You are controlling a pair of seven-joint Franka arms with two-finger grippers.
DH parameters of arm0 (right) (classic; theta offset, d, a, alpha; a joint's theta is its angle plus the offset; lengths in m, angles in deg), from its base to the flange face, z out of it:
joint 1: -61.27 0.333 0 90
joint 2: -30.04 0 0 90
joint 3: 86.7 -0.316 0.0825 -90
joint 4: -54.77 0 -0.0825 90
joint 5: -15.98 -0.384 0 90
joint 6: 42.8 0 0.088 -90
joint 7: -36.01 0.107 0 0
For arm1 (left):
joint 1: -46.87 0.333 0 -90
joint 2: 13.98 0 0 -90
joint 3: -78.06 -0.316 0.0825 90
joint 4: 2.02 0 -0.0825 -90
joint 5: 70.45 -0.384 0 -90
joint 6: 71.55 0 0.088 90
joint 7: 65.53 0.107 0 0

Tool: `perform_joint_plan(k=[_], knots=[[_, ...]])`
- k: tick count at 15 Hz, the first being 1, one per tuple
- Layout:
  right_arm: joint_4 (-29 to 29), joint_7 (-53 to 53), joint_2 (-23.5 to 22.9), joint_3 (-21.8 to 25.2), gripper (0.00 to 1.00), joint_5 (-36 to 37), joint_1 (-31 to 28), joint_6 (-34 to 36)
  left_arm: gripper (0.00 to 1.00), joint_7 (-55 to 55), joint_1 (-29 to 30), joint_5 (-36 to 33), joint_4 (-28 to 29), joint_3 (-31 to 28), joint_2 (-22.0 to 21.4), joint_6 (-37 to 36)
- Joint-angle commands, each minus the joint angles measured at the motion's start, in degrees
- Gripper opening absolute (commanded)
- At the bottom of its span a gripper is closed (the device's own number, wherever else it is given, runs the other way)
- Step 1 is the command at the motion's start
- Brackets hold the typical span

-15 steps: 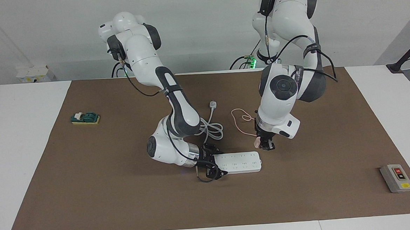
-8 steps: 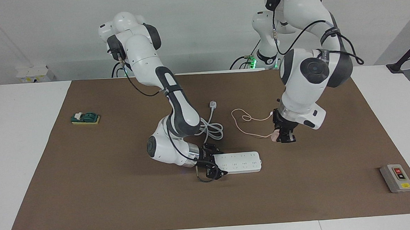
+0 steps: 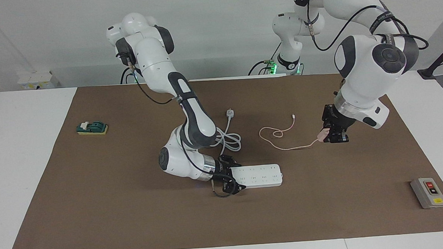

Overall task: Unplug charger and place it aside
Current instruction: 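Carry the pink charger away from the strip with the left gripper and release it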

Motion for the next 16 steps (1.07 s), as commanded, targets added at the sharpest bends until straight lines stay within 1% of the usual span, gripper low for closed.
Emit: perform_joint_plan(k=[1,3,5,6,8,11,13,14,15,16], knots=[[0.0,-1.3,-0.3,0.1,1.00,-0.1,0.9,-3.1,0.00,9.1,3.9,0.9,3.5,0.3,-2.6,-0.8],[0.0,-0.7,1.0,0.1,1.00,0.0,0.5,-2.5,0.00,14.5,5.8,0.9,5.2,0.2,-3.6,-0.5],[-0.2,0.7,2.2,0.1,1.00,0.0,0.1,-1.8,0.00,18.7,6.4,0.9,7.2,0.2,-4.6,-0.2],[-0.9,1.2,3.0,0.1,1.00,0.1,0.1,-1.4,0.00,21.9,6.5,0.8,9.1,0.2,-5.8,0.1],[-3.2,1.2,5.5,0.2,1.00,0.1,-0.1,-1.4,0.00,28.8,6.6,0.7,13.7,0.2,-8.1,2.5],[-6.7,1.3,9.3,0.4,1.00,0.2,-0.9,-1.3,0.00,43.3,7.5,0.7,23.1,0.2,-12.7,6.9],[-9.4,1.5,13.1,0.8,1.00,0.3,-1.4,-1.3,0.00,47.0,7.6,0.7,28.3,0.2,-15.2,9.0],[-10.4,1.5,14.5,1.4,1.00,0.4,-1.8,-1.2,0.05,48.8,7.5,0.7,29.9,0.2,-16.1,9.4],[-10.9,1.6,16.0,1.9,1.00,0.8,-2.1,0.2,0.23,52.3,7.1,0.7,30.9,0.2,-16.4,9.7],[-11.0,1.6,17.0,2.9,1.00,1.7,-2.4,1.9,0.29,54.6,7.0,0.7,31.1,0.2,-16.3,9.9]])
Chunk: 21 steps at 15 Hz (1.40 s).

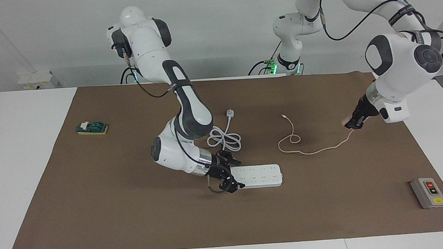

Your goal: Unplug charger and place it aside

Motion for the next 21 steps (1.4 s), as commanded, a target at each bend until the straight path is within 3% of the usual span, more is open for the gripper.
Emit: perform_joint_plan(k=[1,2,4,5,9,14,19,21], knots=[[-4.8,0.7,6.2,2.1,1.00,2.6,-1.2,3.8,0.39,6.4,0.1,0.4,5.2,0.2,-3.4,2.6],[-4.7,0.6,7.4,3.4,1.00,4.2,-1.5,6.2,0.61,8.5,0.2,0.4,6.1,0.2,-3.4,3.2],[-4.5,0.0,9.8,6.2,1.00,10.4,-1.4,9.8,0.71,10.6,0.2,0.5,7.2,0.2,-3.3,4.7],[-4.6,-0.9,12.3,6.4,1.00,17.6,-1.3,11.3,1.00,10.5,0.1,0.4,6.6,0.2,-3.2,4.2],[-4.8,-9.2,16.3,6.7,1.00,29.0,-1.9,17.1,1.00,10.7,0.1,0.1,2.6,0.3,-3.8,0.9],[-4.7,-30.9,20.4,6.8,1.00,39.5,-5.7,24.2,1.00,11.5,-0.1,0.1,-5.1,0.5,-4.0,-7.5],[-4.7,-51.3,23.8,6.9,1.00,47.0,-8.5,28.2,1.00,13.5,-0.4,0.0,-6.5,0.9,-9.6,-10.7],[-4.7,-56.4,25.1,6.9,1.00,49.6,-9.4,29.3,1.00,15.9,-0.4,0.0,-8.8,0.9,-9.9,-13.7]])
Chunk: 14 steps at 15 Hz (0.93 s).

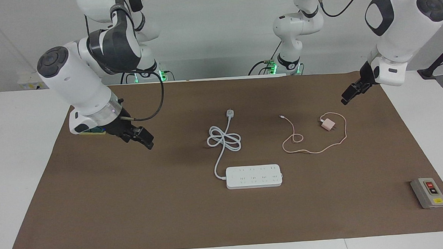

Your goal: Unplug charger and place it aside

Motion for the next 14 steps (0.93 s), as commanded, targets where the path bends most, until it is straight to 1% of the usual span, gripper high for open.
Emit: perform_joint_plan(k=[1,3,4,6,8,9,12,14], knots=[[-2.1,-8.3,3.4,-0.3,1.00,4.3,-0.8,1.7,1.00,3.8,-0.6,-0.2,-3.5,0.0,-1.2,-6.2],[-2.1,-14.7,5.4,-0.3,1.00,7.3,-1.8,4.0,1.00,8.8,-1.2,-0.2,-6.3,-0.1,-0.7,-9.9],[-2.1,-17.6,6.4,-0.3,1.00,8.3,-2.3,5.1,1.00,11.0,-1.5,-0.3,-6.8,0.0,-0.6,-11.1],[-2.1,-23.3,8.5,-0.3,1.00,8.9,-4.2,7.9,1.00,11.3,-1.6,0.1,-8.2,0.2,-0.3,-12.3],[-2.1,-27.1,10.5,-0.3,1.00,9.0,-5.3,9.9,1.00,11.3,-1.4,0.0,-12.9,1.2,2.1,-16.1],[-2.1,-27.4,11.2,-0.3,1.00,9.0,-5.7,10.5,1.00,11.6,-0.9,0.5,-13.4,1.1,2.0,-15.9],[-1.9,-29.4,12.5,-0.3,1.00,10.0,-6.2,13.9,1.00,16.0,-2.4,0.2,-12.8,1.2,2.0,-14.1],[-2.0,-29.9,14.5,-0.3,1.00,11.0,-6.1,17.8,1.00,16.1,-2.7,0.3,-12.1,1.2,2.5,-13.9]])
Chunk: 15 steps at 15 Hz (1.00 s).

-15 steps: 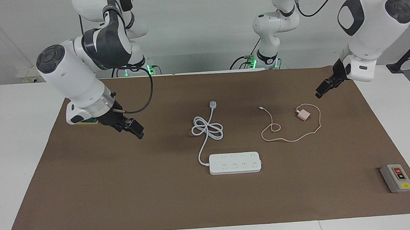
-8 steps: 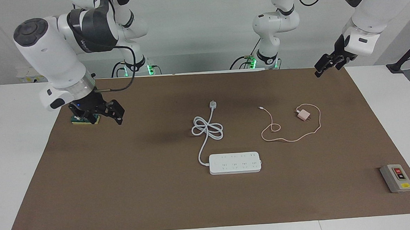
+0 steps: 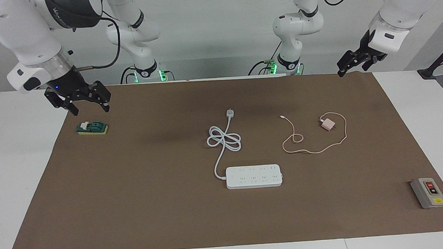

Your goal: Unplug charger and place it aside

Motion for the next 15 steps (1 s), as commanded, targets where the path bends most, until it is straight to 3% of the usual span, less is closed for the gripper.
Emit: perform_joint_plan(k=[1,5,11,15], knots=[[-2.0,-2.3,3.8,-0.5,1.00,2.8,-0.3,4.4,1.00,1.3,-1.2,0.3,0.0,-0.3,1.3,-0.2],[-4.4,-7.5,7.3,-1.4,1.00,6.2,-1.8,6.5,1.00,1.4,-1.2,0.3,1.4,-0.2,1.5,2.7],[-13.2,-8.2,13.2,-8.7,1.00,8.6,-8.6,1.2,1.00,1.5,-0.6,0.4,2.8,-0.3,1.7,8.9],[-13.4,-4.9,13.3,-13.9,1.00,7.7,-13.9,-0.6,1.00,1.3,-0.6,0.3,2.5,-0.3,1.7,7.7]])
